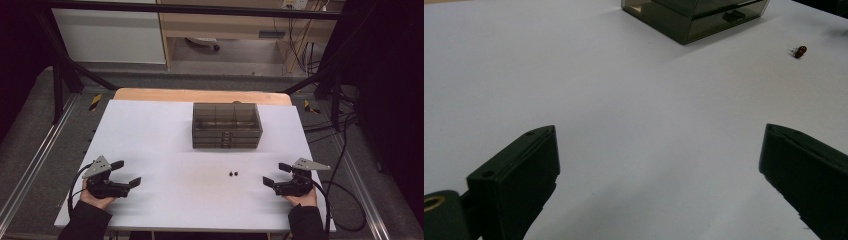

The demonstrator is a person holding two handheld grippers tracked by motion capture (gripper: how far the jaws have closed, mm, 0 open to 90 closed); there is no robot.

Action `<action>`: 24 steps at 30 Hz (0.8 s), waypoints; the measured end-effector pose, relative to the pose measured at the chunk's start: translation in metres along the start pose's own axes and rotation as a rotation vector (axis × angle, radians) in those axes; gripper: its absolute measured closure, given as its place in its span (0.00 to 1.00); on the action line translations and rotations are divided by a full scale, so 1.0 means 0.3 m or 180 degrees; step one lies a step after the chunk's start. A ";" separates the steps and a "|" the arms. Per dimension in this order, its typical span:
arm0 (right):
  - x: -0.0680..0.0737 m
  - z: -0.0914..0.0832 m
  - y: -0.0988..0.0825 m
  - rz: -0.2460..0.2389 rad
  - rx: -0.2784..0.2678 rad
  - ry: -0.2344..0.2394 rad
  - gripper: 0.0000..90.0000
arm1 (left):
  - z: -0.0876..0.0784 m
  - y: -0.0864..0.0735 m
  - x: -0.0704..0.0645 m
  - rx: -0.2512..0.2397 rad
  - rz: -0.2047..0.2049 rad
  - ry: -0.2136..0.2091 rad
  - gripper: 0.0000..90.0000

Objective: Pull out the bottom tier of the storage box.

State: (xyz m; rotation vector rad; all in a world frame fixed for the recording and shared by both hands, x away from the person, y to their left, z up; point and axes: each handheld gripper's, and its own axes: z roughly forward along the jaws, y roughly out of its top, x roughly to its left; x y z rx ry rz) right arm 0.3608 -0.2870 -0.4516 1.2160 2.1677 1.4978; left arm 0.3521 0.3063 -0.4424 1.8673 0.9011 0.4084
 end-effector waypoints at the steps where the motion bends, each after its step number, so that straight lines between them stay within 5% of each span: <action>1: -0.001 0.000 0.000 0.0000 0.0008 -0.0008 0.02 | 0.000 0.000 0.000 -0.0003 -0.0006 0.0000 0.03; 24: 0.020 0.011 0.013 -0.0172 0.0060 -0.0086 0.02 | 0.008 -0.001 0.000 0.0038 0.0009 0.0005 0.03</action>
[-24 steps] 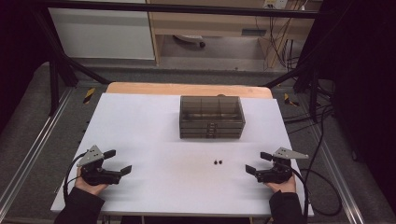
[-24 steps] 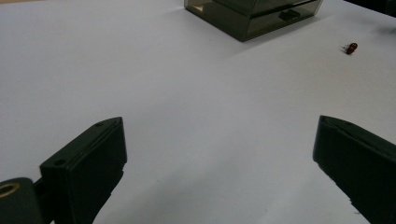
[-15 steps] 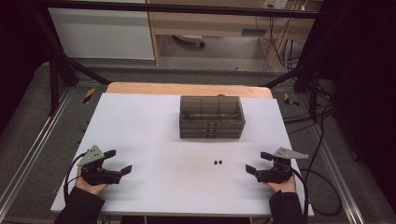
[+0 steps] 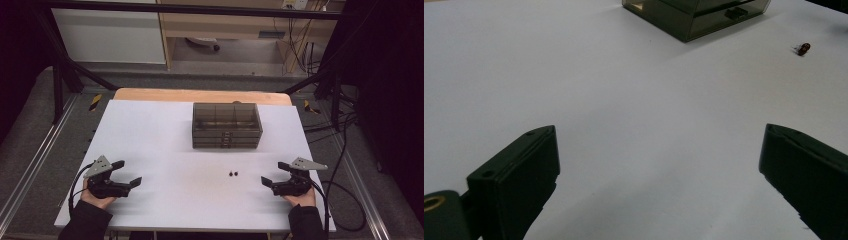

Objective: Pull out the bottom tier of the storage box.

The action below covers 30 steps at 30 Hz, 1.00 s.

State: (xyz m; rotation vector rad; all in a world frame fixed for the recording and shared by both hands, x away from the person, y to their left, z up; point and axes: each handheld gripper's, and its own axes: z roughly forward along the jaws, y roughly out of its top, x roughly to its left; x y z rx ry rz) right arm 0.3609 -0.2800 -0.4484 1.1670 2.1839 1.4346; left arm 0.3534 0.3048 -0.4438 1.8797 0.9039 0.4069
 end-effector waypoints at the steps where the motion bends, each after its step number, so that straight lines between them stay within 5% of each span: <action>1: 0.000 0.000 0.000 0.0000 0.0000 0.0000 0.02 | 0.000 0.000 0.000 0.0000 0.0000 0.0000 0.03; 30: 0.067 0.065 0.053 -0.0467 0.0189 -0.0150 0.02 | 0.007 -0.004 0.003 0.0043 -0.0002 0.0035 0.04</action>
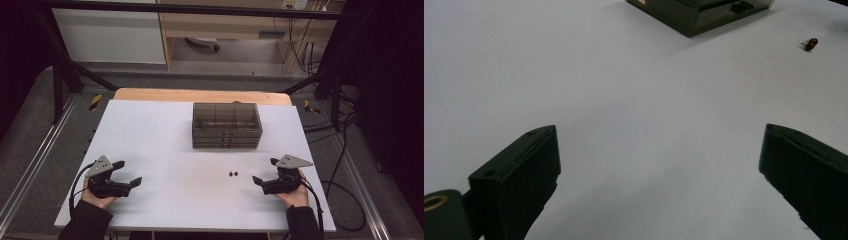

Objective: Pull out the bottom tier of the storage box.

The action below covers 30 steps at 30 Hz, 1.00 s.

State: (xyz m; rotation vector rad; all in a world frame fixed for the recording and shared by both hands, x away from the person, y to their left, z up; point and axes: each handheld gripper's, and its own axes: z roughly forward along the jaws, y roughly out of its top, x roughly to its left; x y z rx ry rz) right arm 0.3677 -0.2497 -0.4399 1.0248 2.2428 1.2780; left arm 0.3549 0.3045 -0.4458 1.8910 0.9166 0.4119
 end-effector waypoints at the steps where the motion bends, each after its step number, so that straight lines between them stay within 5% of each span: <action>1: 0.003 0.002 0.003 -0.0021 0.0007 -0.0001 0.02 | 0.000 0.000 0.000 0.0000 0.0000 0.0003 0.04; 30: 0.070 0.067 0.078 -0.0620 0.0242 -0.0271 0.04 | 0.003 -0.001 -0.002 0.0016 0.0022 0.0016 0.04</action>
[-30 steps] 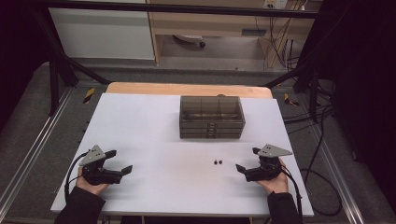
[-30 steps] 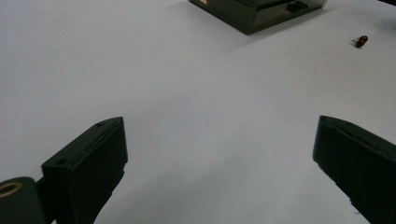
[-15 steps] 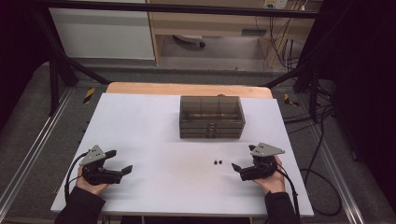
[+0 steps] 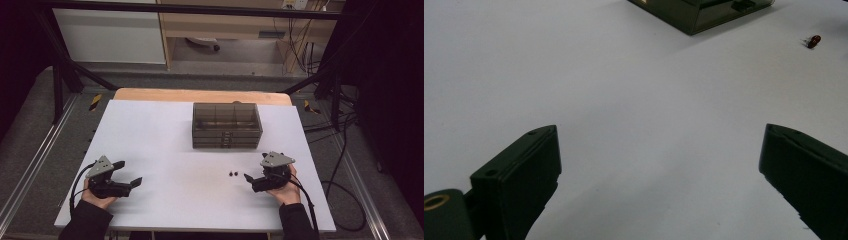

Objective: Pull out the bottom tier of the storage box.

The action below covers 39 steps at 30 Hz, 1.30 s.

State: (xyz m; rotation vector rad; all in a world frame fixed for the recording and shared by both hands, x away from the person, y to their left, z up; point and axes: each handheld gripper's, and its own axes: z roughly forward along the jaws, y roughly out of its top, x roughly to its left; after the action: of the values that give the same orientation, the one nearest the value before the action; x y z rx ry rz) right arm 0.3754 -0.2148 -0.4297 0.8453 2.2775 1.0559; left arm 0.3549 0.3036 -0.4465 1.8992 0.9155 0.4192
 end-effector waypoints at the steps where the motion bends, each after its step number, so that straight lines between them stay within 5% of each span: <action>1: 0.001 0.003 0.003 -0.0030 0.0010 0.0000 0.04 | 0.000 0.000 0.000 -0.0001 0.0000 0.0000 0.04; 39: 0.086 0.110 0.127 -0.1014 0.0263 -0.0415 0.13 | 0.002 -0.001 0.001 0.0017 0.0020 0.0012 0.04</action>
State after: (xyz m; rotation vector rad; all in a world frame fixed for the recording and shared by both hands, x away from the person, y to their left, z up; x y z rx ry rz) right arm 0.3915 -0.1607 -0.4229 0.5397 2.2613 0.7478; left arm 0.3555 0.3035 -0.4471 1.9073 0.9140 0.4246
